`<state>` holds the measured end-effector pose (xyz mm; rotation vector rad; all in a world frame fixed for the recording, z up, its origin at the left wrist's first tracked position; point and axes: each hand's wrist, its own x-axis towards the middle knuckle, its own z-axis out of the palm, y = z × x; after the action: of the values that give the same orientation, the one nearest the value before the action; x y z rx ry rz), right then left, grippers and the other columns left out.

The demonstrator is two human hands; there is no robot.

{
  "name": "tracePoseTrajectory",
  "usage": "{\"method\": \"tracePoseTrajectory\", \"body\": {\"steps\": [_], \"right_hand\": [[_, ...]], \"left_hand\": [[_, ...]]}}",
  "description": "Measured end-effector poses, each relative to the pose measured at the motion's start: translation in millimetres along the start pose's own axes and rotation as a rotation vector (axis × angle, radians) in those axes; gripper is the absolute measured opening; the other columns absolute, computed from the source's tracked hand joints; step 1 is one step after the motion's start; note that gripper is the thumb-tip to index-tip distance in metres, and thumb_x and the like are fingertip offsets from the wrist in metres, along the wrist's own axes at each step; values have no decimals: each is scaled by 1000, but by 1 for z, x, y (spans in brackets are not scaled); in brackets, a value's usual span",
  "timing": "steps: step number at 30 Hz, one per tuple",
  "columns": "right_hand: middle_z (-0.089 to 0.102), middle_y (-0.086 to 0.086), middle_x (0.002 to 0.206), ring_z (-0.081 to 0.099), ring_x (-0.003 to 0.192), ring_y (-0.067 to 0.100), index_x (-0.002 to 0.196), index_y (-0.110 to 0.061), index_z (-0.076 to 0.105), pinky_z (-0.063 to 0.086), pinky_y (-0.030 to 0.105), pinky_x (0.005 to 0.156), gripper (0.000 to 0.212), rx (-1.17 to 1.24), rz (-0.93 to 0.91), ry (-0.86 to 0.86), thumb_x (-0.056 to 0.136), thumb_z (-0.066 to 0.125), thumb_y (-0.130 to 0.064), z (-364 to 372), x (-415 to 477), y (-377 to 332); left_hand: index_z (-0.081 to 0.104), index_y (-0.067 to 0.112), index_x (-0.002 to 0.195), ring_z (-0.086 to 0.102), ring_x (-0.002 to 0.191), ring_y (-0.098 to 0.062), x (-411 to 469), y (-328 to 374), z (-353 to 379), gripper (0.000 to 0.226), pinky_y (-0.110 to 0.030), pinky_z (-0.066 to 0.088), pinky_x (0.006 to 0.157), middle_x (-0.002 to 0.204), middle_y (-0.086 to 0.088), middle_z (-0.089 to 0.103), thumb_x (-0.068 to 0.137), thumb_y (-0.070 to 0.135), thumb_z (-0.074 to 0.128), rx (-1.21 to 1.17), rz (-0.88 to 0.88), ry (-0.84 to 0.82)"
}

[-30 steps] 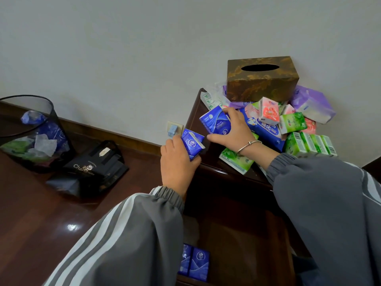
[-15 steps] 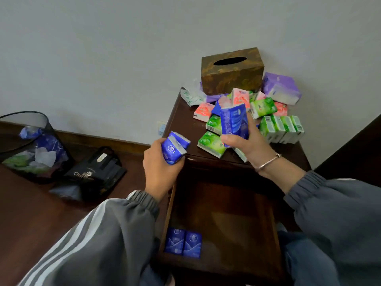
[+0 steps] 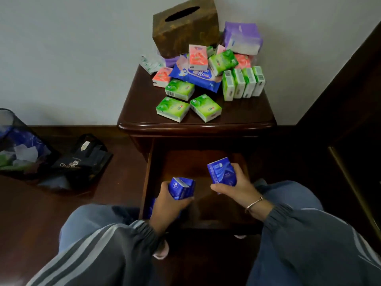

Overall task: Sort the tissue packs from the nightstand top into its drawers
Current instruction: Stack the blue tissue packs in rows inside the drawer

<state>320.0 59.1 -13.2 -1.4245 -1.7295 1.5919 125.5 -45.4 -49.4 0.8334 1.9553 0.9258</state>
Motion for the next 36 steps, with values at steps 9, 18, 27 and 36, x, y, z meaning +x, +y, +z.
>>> {"method": "tracePoseTrajectory", "body": {"steps": [9, 18, 27, 36], "right_hand": [[33, -5, 131, 44, 114, 17, 118, -38, 34, 43, 31, 91, 81, -515, -94, -115, 54, 80, -51, 8, 23, 40], [13, 6, 150, 14, 136, 41, 132, -35, 26, 34, 52, 102, 94, -1097, 2, -358, 56, 77, -56, 56, 57, 83], [15, -1, 148, 20, 135, 33, 123, -36, 43, 28, 49, 107, 67, -756, 211, -458, 65, 74, -50, 50, 70, 98], [48, 13, 135, 49, 122, 29, 137, -17, 34, 44, 35, 101, 73, -751, 241, -271, 75, 70, -4, 42, 75, 102]], "left_hand": [[51, 12, 114, 67, 82, -14, 24, -13, -7, 57, -21, 50, 58, 100, -4, 66, 69, 22, 84, -210, -176, 140], [50, 20, 109, 68, 74, -11, 32, -18, -34, 54, -14, 48, 44, 97, 0, 65, 68, 29, 84, -277, -218, 190], [47, 23, 114, 67, 93, -22, 35, -4, -42, 60, -41, 58, 76, 108, -3, 64, 67, 33, 84, -334, -267, 127], [46, 23, 117, 67, 94, -22, 33, 14, -46, 60, -39, 59, 70, 111, -2, 62, 70, 32, 82, -404, -297, 76]]}}
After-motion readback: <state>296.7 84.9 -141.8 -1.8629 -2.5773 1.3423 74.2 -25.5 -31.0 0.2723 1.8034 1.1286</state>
